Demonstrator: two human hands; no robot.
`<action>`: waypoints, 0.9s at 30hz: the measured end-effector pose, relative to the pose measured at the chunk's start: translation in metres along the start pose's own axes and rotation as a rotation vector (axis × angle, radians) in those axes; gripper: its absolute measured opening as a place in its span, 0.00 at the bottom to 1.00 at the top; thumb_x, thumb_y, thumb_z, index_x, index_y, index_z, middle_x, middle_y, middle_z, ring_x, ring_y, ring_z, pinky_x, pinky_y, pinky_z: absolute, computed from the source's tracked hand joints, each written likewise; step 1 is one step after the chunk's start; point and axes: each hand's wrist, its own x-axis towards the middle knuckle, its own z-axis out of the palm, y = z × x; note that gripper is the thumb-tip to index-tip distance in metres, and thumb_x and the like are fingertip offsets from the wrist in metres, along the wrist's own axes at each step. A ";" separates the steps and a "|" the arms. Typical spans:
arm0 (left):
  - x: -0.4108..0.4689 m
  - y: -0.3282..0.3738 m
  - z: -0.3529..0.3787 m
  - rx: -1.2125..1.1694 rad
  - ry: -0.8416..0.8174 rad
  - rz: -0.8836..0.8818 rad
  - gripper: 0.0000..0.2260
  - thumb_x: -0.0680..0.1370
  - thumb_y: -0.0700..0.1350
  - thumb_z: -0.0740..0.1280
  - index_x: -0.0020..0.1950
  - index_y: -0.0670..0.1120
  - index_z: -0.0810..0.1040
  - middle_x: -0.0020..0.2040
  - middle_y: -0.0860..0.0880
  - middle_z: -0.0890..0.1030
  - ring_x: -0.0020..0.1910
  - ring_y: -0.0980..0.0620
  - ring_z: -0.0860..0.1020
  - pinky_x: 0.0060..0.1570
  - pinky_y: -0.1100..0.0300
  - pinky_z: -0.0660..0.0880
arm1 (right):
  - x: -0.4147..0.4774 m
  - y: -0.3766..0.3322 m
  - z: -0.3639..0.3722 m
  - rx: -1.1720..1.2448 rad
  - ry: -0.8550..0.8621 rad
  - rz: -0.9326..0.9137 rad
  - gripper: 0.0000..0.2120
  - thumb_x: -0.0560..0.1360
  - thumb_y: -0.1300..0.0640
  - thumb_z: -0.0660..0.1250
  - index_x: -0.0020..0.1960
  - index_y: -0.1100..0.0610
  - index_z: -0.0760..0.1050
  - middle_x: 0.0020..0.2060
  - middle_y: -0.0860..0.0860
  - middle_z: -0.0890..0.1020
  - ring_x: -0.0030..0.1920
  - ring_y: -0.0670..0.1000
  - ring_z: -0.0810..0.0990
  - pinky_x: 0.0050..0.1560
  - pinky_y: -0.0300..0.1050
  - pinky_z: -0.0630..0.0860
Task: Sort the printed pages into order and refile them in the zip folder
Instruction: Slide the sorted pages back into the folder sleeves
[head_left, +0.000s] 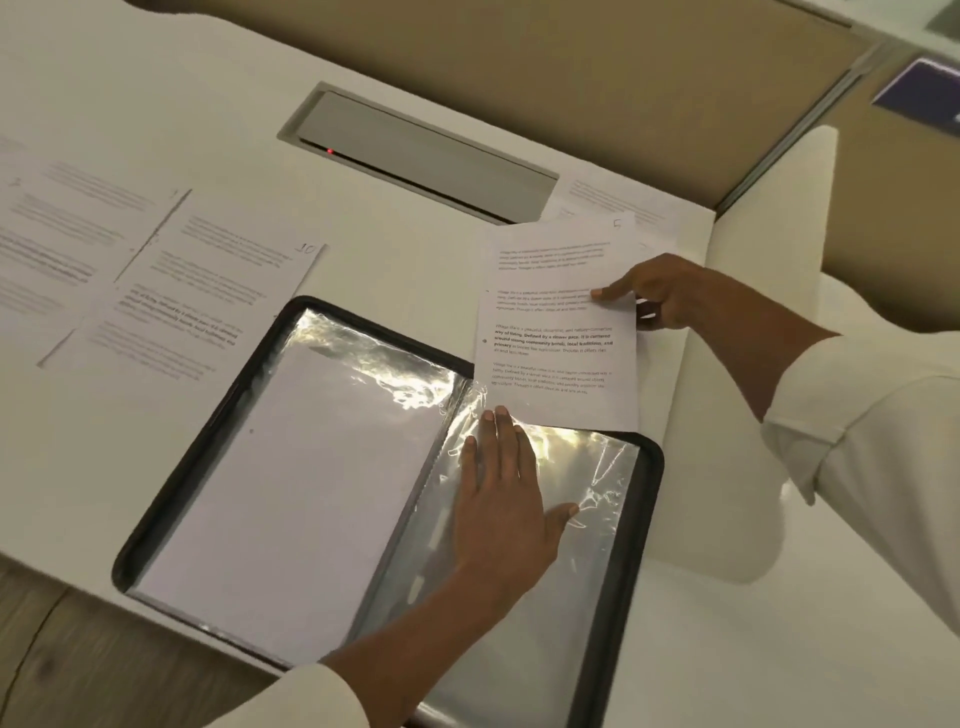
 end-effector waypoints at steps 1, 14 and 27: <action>0.000 0.000 -0.005 -0.020 -0.015 0.007 0.47 0.82 0.72 0.54 0.86 0.39 0.46 0.85 0.38 0.39 0.84 0.39 0.35 0.83 0.40 0.45 | -0.001 0.006 0.003 0.020 0.008 0.022 0.20 0.68 0.64 0.83 0.57 0.57 0.81 0.54 0.54 0.85 0.51 0.56 0.84 0.48 0.52 0.81; 0.111 -0.065 -0.091 -0.343 0.269 -0.009 0.10 0.80 0.55 0.71 0.49 0.49 0.82 0.49 0.48 0.83 0.55 0.44 0.76 0.56 0.48 0.72 | -0.007 0.056 0.033 0.301 0.200 -0.062 0.23 0.77 0.56 0.77 0.67 0.64 0.76 0.60 0.57 0.81 0.63 0.60 0.80 0.68 0.52 0.77; 0.200 -0.074 -0.124 -0.963 -0.054 -0.383 0.22 0.71 0.47 0.83 0.58 0.45 0.76 0.56 0.48 0.83 0.52 0.48 0.84 0.53 0.50 0.83 | -0.031 0.077 0.031 0.616 0.158 -0.163 0.16 0.76 0.66 0.76 0.62 0.63 0.83 0.55 0.56 0.88 0.54 0.58 0.87 0.59 0.59 0.83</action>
